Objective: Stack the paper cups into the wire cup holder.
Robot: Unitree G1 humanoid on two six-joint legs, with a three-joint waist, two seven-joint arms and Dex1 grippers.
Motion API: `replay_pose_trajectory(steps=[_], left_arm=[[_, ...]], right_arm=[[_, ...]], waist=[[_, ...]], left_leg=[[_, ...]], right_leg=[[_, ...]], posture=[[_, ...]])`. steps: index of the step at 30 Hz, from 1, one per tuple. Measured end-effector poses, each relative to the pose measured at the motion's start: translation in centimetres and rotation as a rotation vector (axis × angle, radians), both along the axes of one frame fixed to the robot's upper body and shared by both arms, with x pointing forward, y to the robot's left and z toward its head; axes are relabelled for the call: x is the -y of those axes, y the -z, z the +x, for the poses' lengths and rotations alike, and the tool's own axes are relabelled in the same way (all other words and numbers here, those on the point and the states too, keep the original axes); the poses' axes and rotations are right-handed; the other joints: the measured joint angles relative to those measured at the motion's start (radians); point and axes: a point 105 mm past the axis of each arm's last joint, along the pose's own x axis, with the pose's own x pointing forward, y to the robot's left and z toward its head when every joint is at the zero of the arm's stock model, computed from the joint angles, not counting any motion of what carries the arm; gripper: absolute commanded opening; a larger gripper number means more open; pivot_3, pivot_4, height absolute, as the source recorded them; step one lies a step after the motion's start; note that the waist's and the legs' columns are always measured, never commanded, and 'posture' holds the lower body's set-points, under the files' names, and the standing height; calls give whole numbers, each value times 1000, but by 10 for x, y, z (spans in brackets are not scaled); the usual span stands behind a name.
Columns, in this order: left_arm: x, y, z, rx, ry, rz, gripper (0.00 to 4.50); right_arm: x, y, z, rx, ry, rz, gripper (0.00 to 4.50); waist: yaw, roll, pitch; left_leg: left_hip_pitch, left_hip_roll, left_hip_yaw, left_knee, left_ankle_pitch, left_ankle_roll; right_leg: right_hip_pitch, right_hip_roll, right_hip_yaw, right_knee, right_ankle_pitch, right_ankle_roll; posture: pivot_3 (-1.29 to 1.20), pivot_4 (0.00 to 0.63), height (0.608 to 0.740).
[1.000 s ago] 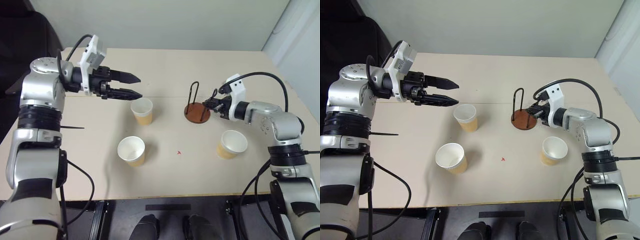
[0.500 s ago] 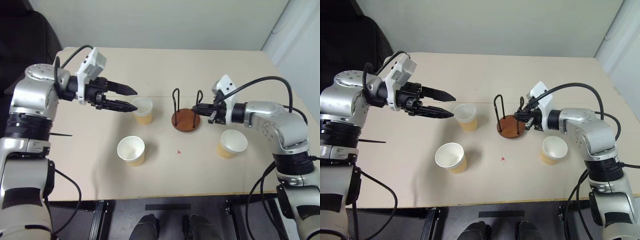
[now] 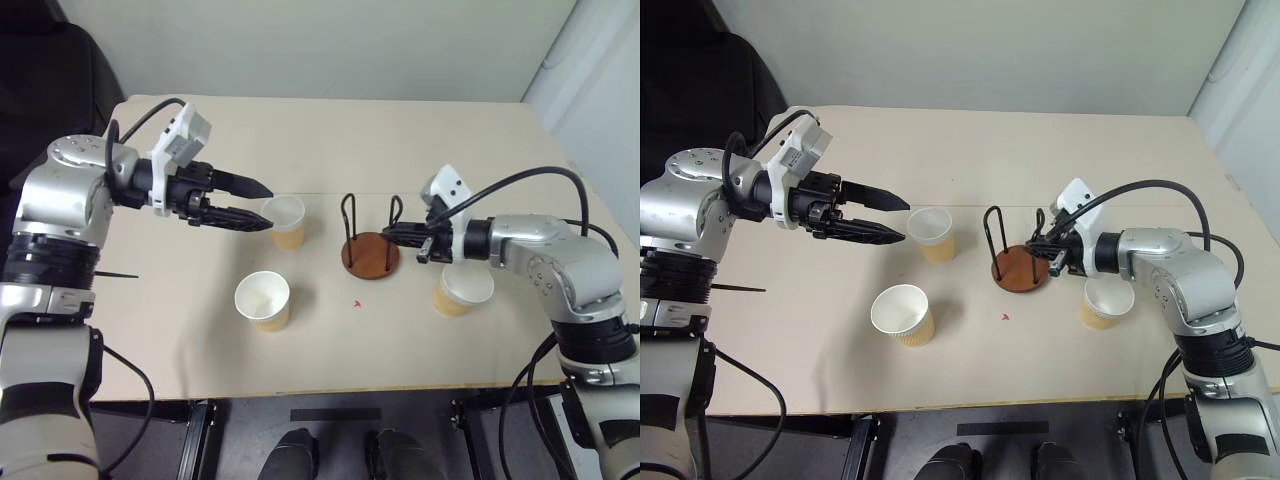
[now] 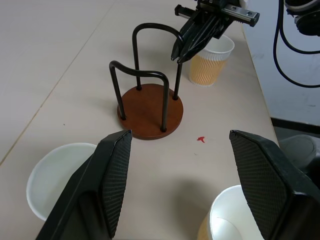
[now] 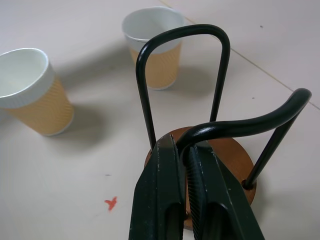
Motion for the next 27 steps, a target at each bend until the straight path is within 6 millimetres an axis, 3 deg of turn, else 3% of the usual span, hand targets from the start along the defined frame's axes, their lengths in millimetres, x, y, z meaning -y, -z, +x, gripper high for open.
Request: replay_pose_trajectory(steps=[27], left_arm=[[1,3,0,-12,7,7,3364]], right_arm=[[-4,16,-35,-98,-47,9,15]], waist=[[0,0,0]], left_leg=[[0,0,0,2,0,0]], right_leg=[[1,0,0,1,0,1]], posture=[[0,150,740]])
